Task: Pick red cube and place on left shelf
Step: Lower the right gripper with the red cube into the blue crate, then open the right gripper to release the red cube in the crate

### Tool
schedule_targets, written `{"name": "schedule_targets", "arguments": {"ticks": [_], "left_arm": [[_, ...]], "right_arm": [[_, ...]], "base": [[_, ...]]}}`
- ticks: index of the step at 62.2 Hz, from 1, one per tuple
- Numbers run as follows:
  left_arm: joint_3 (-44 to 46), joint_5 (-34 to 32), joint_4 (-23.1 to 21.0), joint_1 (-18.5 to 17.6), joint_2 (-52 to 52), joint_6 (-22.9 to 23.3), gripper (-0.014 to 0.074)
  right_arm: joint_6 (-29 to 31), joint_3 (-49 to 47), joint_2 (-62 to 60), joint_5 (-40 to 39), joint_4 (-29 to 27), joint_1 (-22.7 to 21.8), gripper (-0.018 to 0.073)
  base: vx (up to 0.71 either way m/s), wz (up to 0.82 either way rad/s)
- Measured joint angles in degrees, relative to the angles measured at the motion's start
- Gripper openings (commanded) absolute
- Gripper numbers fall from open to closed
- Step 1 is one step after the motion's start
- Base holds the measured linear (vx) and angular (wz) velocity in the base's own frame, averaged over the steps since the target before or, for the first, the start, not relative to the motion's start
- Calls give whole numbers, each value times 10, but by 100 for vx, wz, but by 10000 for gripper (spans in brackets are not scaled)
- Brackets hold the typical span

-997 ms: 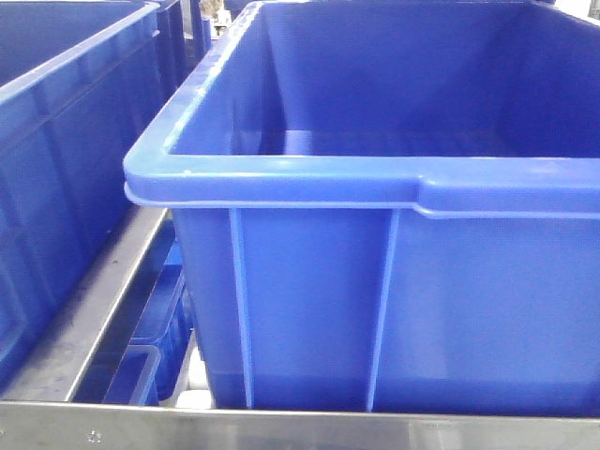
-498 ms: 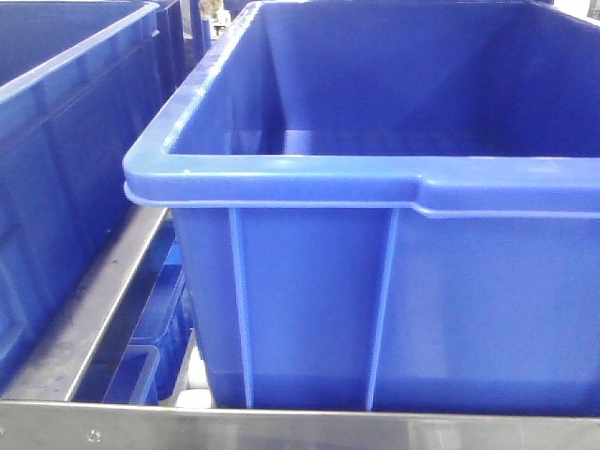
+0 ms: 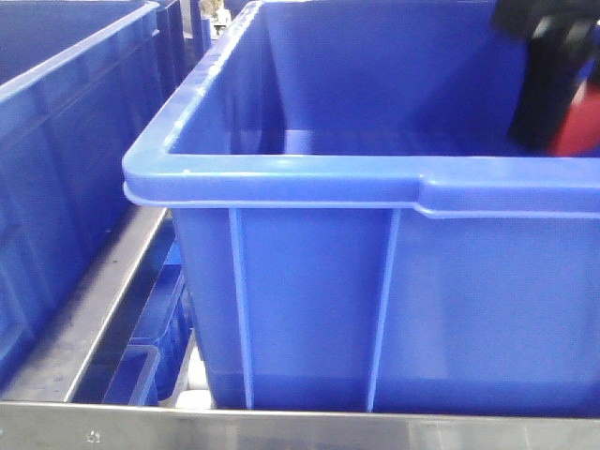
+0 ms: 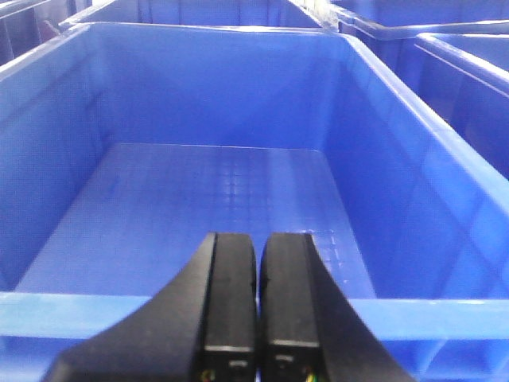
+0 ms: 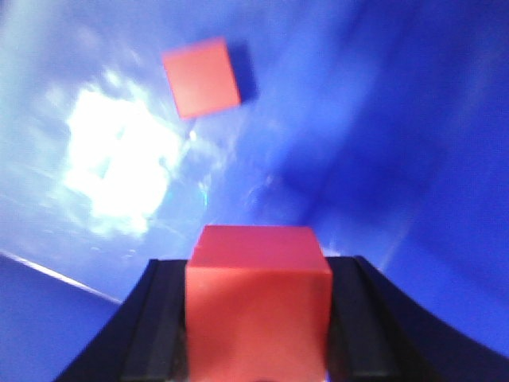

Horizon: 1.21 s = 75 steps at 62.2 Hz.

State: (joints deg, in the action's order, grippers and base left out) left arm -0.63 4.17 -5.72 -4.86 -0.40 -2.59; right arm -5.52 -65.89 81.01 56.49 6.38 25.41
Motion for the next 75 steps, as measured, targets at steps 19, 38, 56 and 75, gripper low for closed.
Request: {"name": "schedule_targets", "arguments": {"ticks": [19, 38, 56, 75], "left_arm": [[0, 0, 0, 0, 0, 0, 102], [0, -1, 0, 0, 0, 0, 101], [0, -2, 0, 0, 0, 0, 102], [0, -2, 0, 0, 0, 0, 102]], "right_arm": [[1, -1, 94, -40, 0, 0, 86], [1, -2, 165, -57, 0, 0, 90], [2, -2, 181, -58, 0, 0, 348], [2, -2, 181, -56, 0, 0, 540]], "base": [[0, 0], [0, 0], [0, 0], [0, 0]]}}
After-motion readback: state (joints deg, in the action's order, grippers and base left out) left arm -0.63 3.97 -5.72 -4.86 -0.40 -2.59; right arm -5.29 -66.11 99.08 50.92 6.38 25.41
